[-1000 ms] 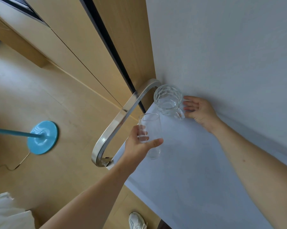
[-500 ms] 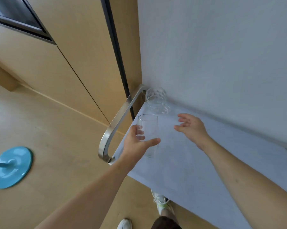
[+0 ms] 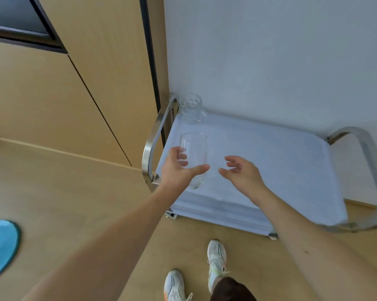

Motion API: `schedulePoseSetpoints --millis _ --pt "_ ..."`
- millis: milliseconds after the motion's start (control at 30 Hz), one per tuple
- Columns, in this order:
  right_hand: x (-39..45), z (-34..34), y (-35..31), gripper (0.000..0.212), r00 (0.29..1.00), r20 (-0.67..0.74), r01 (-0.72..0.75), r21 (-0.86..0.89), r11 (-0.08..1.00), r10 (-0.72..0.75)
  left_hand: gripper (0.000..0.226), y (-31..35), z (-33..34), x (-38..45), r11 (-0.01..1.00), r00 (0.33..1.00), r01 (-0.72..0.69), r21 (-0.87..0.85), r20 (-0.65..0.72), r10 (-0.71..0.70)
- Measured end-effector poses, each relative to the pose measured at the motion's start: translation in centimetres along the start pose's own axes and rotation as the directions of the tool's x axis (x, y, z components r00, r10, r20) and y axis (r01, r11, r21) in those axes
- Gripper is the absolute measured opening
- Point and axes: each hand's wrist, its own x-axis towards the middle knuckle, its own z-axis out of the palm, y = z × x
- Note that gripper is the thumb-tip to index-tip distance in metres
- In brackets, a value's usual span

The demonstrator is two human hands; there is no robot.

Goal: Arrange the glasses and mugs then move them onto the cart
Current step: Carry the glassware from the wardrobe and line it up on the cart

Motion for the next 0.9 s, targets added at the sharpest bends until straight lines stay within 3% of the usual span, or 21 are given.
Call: schedulePoseSetpoints --millis 400,500,733,900 --pt "-7.0 1.9 11.6 0.033 0.992 0.028 -0.122 -0.045 0.991 0.124 0.082 -9.4 4.1 -7.9 0.995 0.995 0.095 -0.033 0.027 -0.094" --pt "-7.8 2.5 14.9 0.038 0.992 0.053 -0.108 -0.12 0.987 0.115 0.078 -12.9 5.4 -9.6 0.996 0.995 0.093 0.005 0.019 -0.093" --pt "-6.6 4.6 21.6 0.047 0.993 0.119 0.015 -0.293 0.956 0.021 0.093 -19.9 9.7 -10.0 0.995 0.996 0.092 0.04 0.011 -0.092" --pt "-2.8 6.8 26.1 0.051 0.995 0.094 0.07 -0.358 0.931 -0.039 0.083 -24.5 12.4 -6.9 0.997 0.998 0.067 0.024 -0.001 -0.067"
